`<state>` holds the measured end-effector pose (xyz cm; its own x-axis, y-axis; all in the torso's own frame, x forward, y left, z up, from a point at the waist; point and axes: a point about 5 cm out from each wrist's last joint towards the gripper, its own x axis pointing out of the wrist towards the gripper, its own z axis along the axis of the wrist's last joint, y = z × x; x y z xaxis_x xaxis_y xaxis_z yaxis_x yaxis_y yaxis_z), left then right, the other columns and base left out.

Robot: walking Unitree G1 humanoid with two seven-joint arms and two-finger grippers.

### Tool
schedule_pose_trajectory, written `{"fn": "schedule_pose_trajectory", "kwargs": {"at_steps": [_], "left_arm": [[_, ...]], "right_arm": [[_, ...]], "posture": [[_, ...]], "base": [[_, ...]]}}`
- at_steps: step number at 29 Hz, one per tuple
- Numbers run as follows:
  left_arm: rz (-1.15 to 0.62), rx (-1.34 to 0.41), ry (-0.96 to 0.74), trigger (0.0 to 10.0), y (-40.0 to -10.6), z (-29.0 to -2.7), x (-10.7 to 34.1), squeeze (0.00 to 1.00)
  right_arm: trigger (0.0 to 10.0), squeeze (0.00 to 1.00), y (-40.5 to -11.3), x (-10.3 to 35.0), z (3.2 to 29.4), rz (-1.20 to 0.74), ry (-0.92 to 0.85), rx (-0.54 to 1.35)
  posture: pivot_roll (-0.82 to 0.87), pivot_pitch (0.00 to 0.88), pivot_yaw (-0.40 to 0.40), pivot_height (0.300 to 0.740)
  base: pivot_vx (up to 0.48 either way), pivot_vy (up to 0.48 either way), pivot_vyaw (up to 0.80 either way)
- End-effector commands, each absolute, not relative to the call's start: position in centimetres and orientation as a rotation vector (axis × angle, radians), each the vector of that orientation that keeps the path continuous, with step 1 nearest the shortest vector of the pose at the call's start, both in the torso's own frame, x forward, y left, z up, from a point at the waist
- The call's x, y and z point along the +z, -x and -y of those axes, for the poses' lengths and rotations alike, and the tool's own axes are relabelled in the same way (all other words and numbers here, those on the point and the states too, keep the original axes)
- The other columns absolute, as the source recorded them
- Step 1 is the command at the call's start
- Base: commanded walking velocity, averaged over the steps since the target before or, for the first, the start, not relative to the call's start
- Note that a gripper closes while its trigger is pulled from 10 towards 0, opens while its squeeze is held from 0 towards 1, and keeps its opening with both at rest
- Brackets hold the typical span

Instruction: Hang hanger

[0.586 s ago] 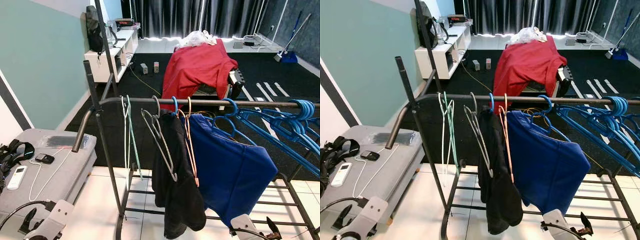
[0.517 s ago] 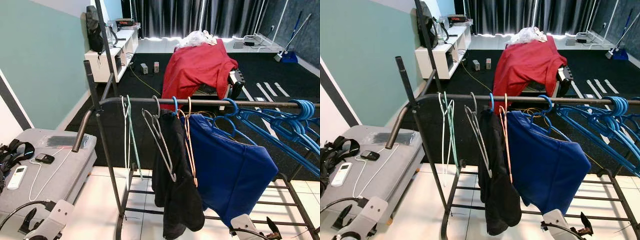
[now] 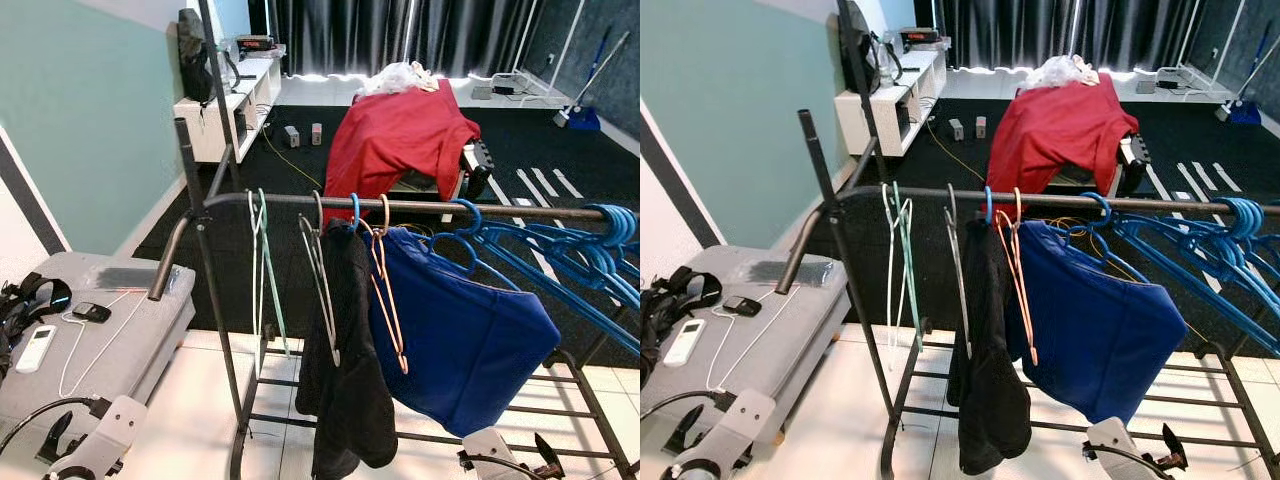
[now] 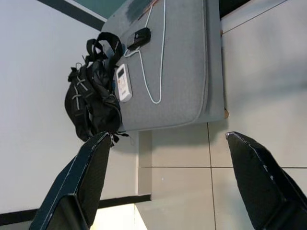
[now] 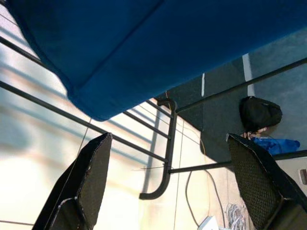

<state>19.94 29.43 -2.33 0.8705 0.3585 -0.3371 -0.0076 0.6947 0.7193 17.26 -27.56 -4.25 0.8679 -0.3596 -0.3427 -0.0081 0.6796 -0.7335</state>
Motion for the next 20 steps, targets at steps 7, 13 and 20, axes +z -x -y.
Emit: {"fn": "schedule_pose_trajectory", "kwargs": {"at_steps": [7, 13, 20], "left_arm": [[-0.561, 0.202, -0.614, 10.0, -19.4, -29.4, -3.1, 0.00], [-0.673, 0.291, -0.145, 10.0, -18.2, -28.7, -4.8, 0.00], [-0.241, 0.204, 0.192, 10.0, -25.7, -22.2, 0.8, 0.00]], "right_arm": [[10.0, 0.00, -17.2, -4.3, 27.6, -0.496, 0.807, -0.190], [10.0, 0.00, -16.7, -4.8, 27.6, -0.554, 0.689, -0.210], [10.0, 0.00, -24.4, -1.4, 25.1, -0.472, 0.109, -0.109]], "posture": [[-0.03, 0.002, -0.021, 0.740], [-0.03, 0.000, -0.028, 0.740], [-0.04, 0.000, -0.031, 0.740]], "base": [[0.000, 0.000, 0.00], [0.000, 0.000, 0.00], [0.000, 0.000, 0.00]]}}
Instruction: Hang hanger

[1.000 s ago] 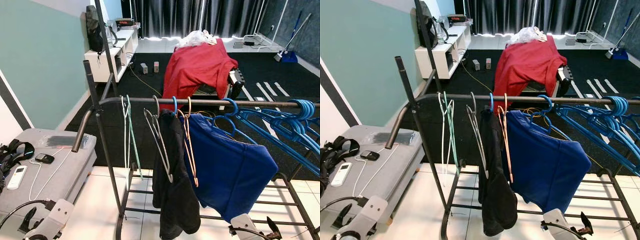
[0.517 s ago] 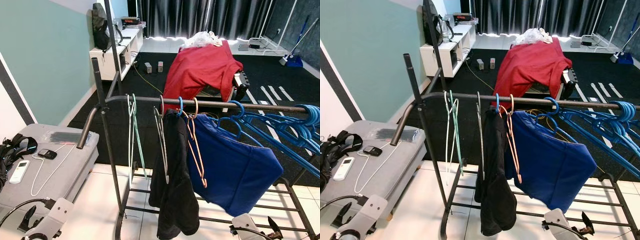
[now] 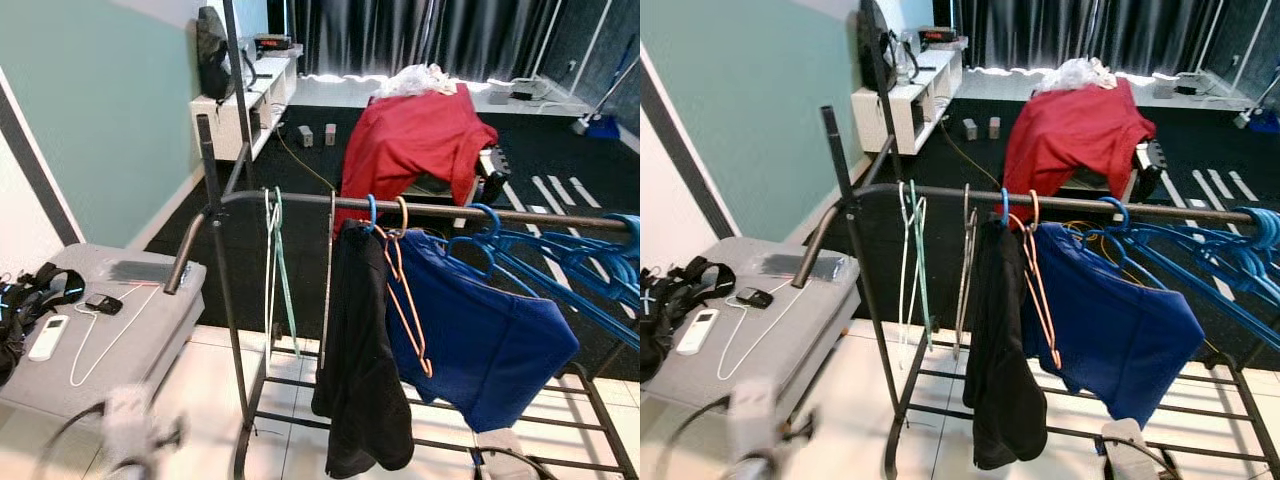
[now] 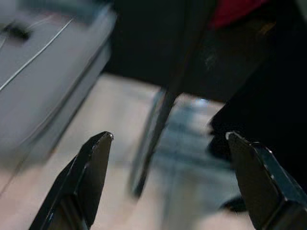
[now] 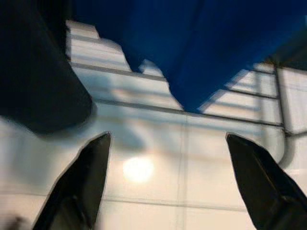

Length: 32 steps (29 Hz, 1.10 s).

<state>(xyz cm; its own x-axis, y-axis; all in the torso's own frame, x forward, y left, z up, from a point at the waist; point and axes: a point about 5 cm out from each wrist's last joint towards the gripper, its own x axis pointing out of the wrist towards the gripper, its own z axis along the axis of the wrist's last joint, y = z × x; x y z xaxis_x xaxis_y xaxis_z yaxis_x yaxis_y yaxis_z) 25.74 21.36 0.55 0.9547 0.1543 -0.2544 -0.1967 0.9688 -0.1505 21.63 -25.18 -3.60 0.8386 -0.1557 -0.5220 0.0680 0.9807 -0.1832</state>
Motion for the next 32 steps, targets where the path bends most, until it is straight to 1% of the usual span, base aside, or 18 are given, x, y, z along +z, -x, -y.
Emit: {"fn": "schedule_pose_trajectory", "kwargs": {"at_steps": [1, 2, 3, 4, 6, 10, 12, 14, 15, 16, 18, 20, 21, 26, 27, 30, 32], "left_arm": [[-0.211, 0.189, 0.195, 10.0, -26.9, -22.0, 1.8, 0.00], [-0.211, 0.189, 0.195, 10.0, -26.9, -22.0, 1.8, 0.00], [-0.150, 0.192, 0.163, 10.0, -27.6, -22.2, 2.8, 0.00], [-0.106, 0.193, 0.138, 10.0, -27.9, -22.3, 3.5, 0.00], [-0.069, 0.188, 0.158, 10.0, -27.8, -22.6, 3.8, 0.00], [-0.099, 0.159, 0.186, 10.0, -27.3, -22.6, 3.4, 0.00], [-0.114, 0.123, 0.162, 10.0, -26.8, -22.2, 3.3, 0.00], [-0.123, 0.089, 0.150, 10.0, -26.6, -21.8, 3.4, 0.00], [-0.112, 0.062, 0.166, 10.0, -26.6, -21.5, 3.6, 0.00], [-0.112, 0.062, 0.166, 10.0, -26.6, -21.5, 3.6, 0.00], [-0.092, 0.016, 0.179, 10.0, -26.5, -20.9, 4.0, 0.00], [-0.087, -0.005, 0.171, 10.0, -26.5, -20.6, 4.1, 0.00], [-0.093, -0.006, 0.125, 10.0, -26.3, -20.4, 3.9, 0.00], [-0.122, 0.028, 0.110, 10.0, -25.8, -20.6, 3.2, 0.00], [-0.144, 0.051, 0.097, 10.0, -25.4, -20.8, 2.8, 0.00], [-0.144, 0.051, 0.097, 10.0, -25.4, -20.8, 2.8, 0.00], [-0.185, 0.095, 0.086, 10.0, -24.4, -21.2, 2.2, 0.00]], "right_arm": [[10.0, 0.00, -26.3, 0.1, 24.5, -0.417, 0.089, -0.076], [10.0, 0.00, -26.3, 0.1, 24.5, -0.417, 0.089, -0.076], [10.0, 0.00, -27.1, 1.0, 24.2, -0.372, 0.073, -0.073], [10.0, 0.00, -27.3, 1.2, 24.1, -0.350, 0.065, -0.070], [10.0, 0.00, -27.4, 1.6, 23.7, -0.300, 0.010, -0.037], [10.0, 0.00, -27.4, 1.8, 23.4, -0.257, -0.028, -0.005], [10.0, 0.00, -27.4, 2.1, 23.2, -0.214, -0.051, 0.030], [10.0, 0.00, -27.4, 2.5, 23.5, -0.204, -0.024, 0.051], [10.0, 0.00, -27.4, 2.7, 23.8, -0.206, 0.032, 0.059], [10.0, 0.00, -27.4, 2.7, 23.8, -0.206, 0.032, 0.059], [10.0, 0.00, -27.4, 3.0, 24.1, -0.217, 0.099, 0.072], [10.0, 0.00, -27.4, 3.0, 24.2, -0.233, 0.118, 0.081], [10.0, 0.00, -27.3, 2.9, 24.5, -0.282, 0.156, 0.080], [10.0, 0.00, -27.2, 2.8, 24.7, -0.301, 0.156, 0.090], [10.0, 0.00, -27.2, 2.8, 24.7, -0.305, 0.147, 0.098], [10.0, 0.00, -27.2, 2.8, 24.7, -0.305, 0.147, 0.098], [10.0, 0.00, -27.1, 2.7, 24.8, -0.310, 0.142, 0.113]], "posture": [[-0.03, 0.000, -0.035, 0.740], [-0.03, 0.000, -0.035, 0.740], [-0.03, 0.000, -0.038, 0.740], [-0.03, 0.000, -0.038, 0.740], [-0.04, 0.000, -0.035, 0.740], [-0.05, 0.000, -0.030, 0.740], [-0.05, 0.000, -0.029, 0.740], [-0.06, 0.000, -0.031, 0.740], [-0.06, 0.000, -0.035, 0.740], [-0.06, 0.000, -0.035, 0.740], [-0.07, 0.000, -0.038, 0.740], [-0.07, 0.000, -0.038, 0.740], [-0.07, 0.000, -0.042, 0.740], [-0.07, 0.000, -0.044, 0.740], [-0.07, 0.000, -0.046, 0.740], [-0.07, 0.000, -0.046, 0.740], [-0.06, 0.000, -0.052, 0.740]], "base": [[0.000, 0.000, 0.00], [0.000, 0.000, 0.00], [0.000, 0.000, 0.00], [0.000, 0.000, 0.00], [0.000, 0.000, 0.00], [0.000, 0.000, 0.00], [0.000, 0.000, 0.00], [0.000, 0.000, 0.00], [0.000, 0.000, 0.00], [0.000, 0.000, 0.00], [0.000, 0.000, 0.00], [0.000, 0.000, 0.00], [0.000, 0.000, -0.79], [0.000, 0.000, -0.79], [0.000, 0.000, 0.00], [0.000, 0.000, 0.00], [0.000, 0.000, 0.00]]}}
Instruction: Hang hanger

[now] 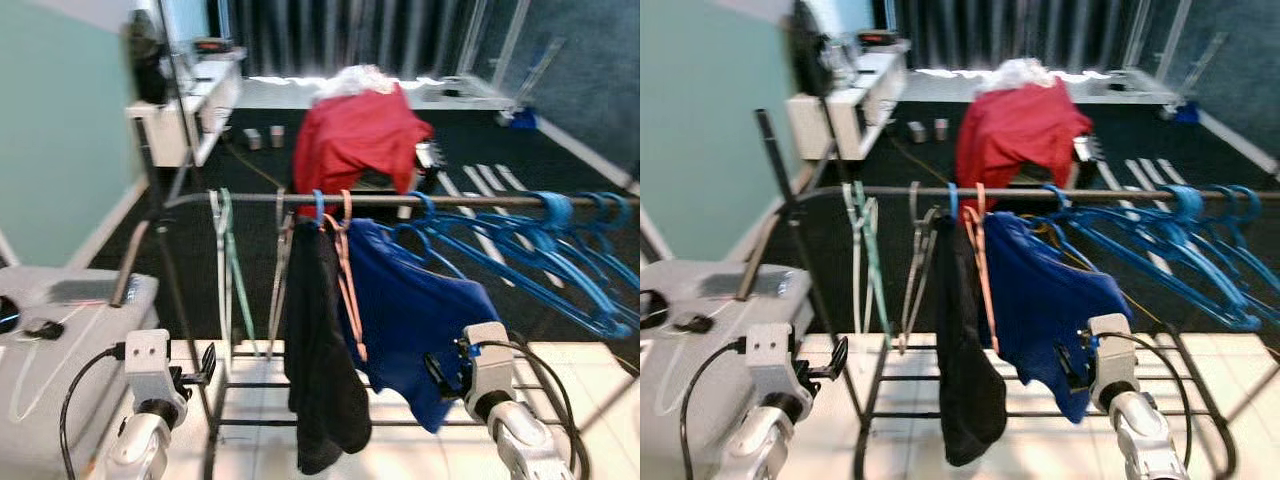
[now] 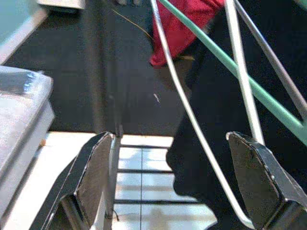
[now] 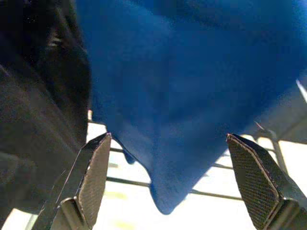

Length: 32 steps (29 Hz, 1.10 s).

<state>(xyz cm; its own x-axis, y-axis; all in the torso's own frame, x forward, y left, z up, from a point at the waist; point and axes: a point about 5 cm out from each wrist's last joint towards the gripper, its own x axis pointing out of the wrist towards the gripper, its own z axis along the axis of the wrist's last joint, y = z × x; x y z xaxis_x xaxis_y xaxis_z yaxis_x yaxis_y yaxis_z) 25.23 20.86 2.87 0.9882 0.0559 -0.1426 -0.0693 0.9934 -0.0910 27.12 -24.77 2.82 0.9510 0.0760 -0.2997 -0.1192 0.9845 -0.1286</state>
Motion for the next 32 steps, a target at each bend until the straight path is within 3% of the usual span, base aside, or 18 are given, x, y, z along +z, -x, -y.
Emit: {"fn": "schedule_pose_trajectory", "kwargs": {"at_steps": [1, 6, 25, 32], "left_arm": [[-0.185, 0.095, 0.086, 10.0, -24.4, -21.2, 2.2, 0.00], [-0.200, 0.086, 0.143, 10.0, -22.6, -20.5, 2.3, 0.00], [-0.180, 0.128, 0.184, 10.0, -21.8, -20.6, 3.7, 0.00], [-0.131, 0.132, 0.246, 10.0, -21.6, -22.1, 5.2, 0.00]], "right_arm": [[10.0, 0.00, -27.1, 2.7, 24.8, -0.310, 0.142, 0.113], [10.0, 0.00, -27.0, 2.9, 24.9, -0.313, 0.153, 0.131], [10.0, 0.00, -26.9, 2.9, 25.1, -0.355, 0.191, 0.142], [10.0, 0.00, -26.8, 3.0, 25.3, -0.367, 0.203, 0.142]], "posture": [[-0.06, 0.000, -0.052, 0.740], [-0.06, 0.008, -0.057, 0.740], [-0.06, 0.000, -0.060, 0.740], [-0.06, 0.000, -0.059, 0.740]], "base": [[0.000, 0.000, 0.00], [0.000, -0.288, 0.00], [0.000, -0.480, 0.00], [0.000, 0.000, 0.00]]}}
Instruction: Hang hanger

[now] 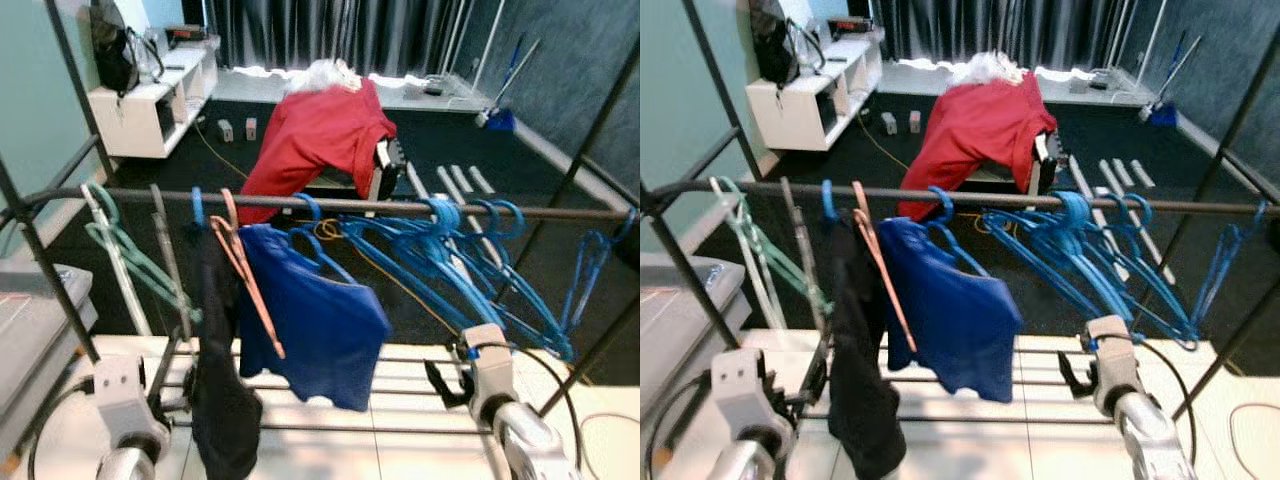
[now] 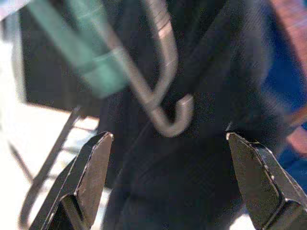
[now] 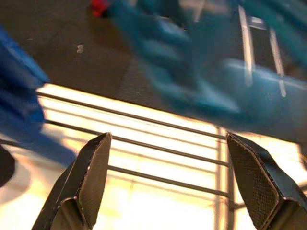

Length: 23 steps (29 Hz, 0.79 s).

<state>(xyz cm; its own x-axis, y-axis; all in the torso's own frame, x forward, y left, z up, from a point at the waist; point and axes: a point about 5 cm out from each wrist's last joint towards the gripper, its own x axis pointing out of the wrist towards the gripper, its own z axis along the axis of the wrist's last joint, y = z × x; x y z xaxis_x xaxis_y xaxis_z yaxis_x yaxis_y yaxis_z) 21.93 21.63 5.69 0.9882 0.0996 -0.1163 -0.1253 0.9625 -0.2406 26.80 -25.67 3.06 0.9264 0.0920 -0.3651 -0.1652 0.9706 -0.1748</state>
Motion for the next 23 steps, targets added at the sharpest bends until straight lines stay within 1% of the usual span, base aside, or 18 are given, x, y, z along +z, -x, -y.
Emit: {"fn": "schedule_pose_trajectory", "kwargs": {"at_steps": [1, 2, 3, 5, 8, 9, 11, 14, 16, 19, 21, 22, 23], "left_arm": [[-0.098, 0.105, 0.250, 10.0, -21.9, -22.3, 6.1, 0.00], [-0.098, 0.105, 0.250, 10.0, -21.9, -22.3, 6.1, 0.00], [-0.063, 0.086, 0.248, 10.0, -22.2, -22.6, 7.1, 0.00], [-0.063, 0.086, 0.248, 10.0, -22.2, -22.6, 7.1, 0.00], [0.010, 0.106, 0.219, 10.0, -23.3, -23.5, 9.4, 0.00], [0.010, 0.106, 0.219, 10.0, -23.3, -23.5, 9.4, 0.00], [0.100, 0.059, 0.239, 10.0, -25.1, -22.4, 12.2, 0.00], [0.124, 0.033, 0.251, 10.0, -25.5, -21.9, 12.9, 0.00], [0.159, -0.042, 0.301, 10.0, -26.3, -20.6, 14.1, 0.00], [0.172, -0.086, 0.332, 10.0, -26.7, -19.9, 14.5, 0.00], [0.193, -0.163, 0.407, 10.0, -27.2, -19.0, 15.4, 0.00], [0.193, -0.163, 0.407, 10.0, -27.2, -19.0, 15.4, 0.00], [0.205, -0.218, 0.435, 10.0, -27.3, -18.7, 15.9, 0.00]], "right_arm": [[10.0, 0.00, -26.8, 3.0, 25.4, -0.368, 0.208, 0.143], [10.0, 0.00, -26.8, 3.0, 25.4, -0.368, 0.208, 0.143], [10.0, 0.00, -26.8, 3.0, 25.4, -0.369, 0.212, 0.143], [10.0, 0.00, -26.8, 3.0, 25.4, -0.369, 0.212, 0.143], [10.0, 0.00, -26.9, 3.1, 25.4, -0.368, 0.221, 0.142], [10.0, 0.00, -26.9, 3.1, 25.4, -0.368, 0.221, 0.142], [10.0, 0.00, -27.0, 3.2, 25.4, -0.364, 0.222, 0.142], [10.0, 0.00, -27.0, 3.2, 25.3, -0.363, 0.221, 0.143], [10.0, 0.00, -27.0, 3.1, 25.2, -0.365, 0.220, 0.144], [10.0, 0.00, -26.9, 3.0, 25.1, -0.366, 0.220, 0.145], [10.0, 0.00, -26.9, 3.0, 25.1, -0.367, 0.223, 0.143], [10.0, 0.00, -26.9, 3.0, 25.1, -0.367, 0.223, 0.143], [10.0, 0.00, -26.9, 2.9, 25.0, -0.365, 0.223, 0.136]], "posture": [[-0.07, 0.000, -0.059, 0.740], [-0.07, 0.000, -0.059, 0.740], [-0.07, 0.000, -0.059, 0.740], [-0.07, 0.000, -0.059, 0.740], [-0.06, 0.000, -0.056, 0.740], [-0.06, 0.000, -0.056, 0.740], [-0.06, 0.000, -0.053, 0.740], [-0.06, 0.000, -0.053, 0.740], [-0.07, 0.000, -0.051, 0.740], [-0.07, 0.000, -0.047, 0.740], [-0.07, 0.000, -0.042, 0.740], [-0.07, 0.000, -0.042, 0.740], [-0.07, 0.000, -0.037, 0.740]], "base": [[0.000, 0.000, 0.00], [0.000, 0.000, 0.00], [0.000, 0.000, 0.00], [0.000, 0.000, 0.00], [0.000, 0.000, 0.00], [0.000, 0.000, 0.00], [0.000, 0.000, 0.00], [0.000, 0.000, 0.00], [0.000, 0.000, 0.00], [0.000, 0.000, 0.00], [0.000, 0.000, 0.00], [0.000, 0.000, 0.00], [0.000, 0.000, 0.00]]}}
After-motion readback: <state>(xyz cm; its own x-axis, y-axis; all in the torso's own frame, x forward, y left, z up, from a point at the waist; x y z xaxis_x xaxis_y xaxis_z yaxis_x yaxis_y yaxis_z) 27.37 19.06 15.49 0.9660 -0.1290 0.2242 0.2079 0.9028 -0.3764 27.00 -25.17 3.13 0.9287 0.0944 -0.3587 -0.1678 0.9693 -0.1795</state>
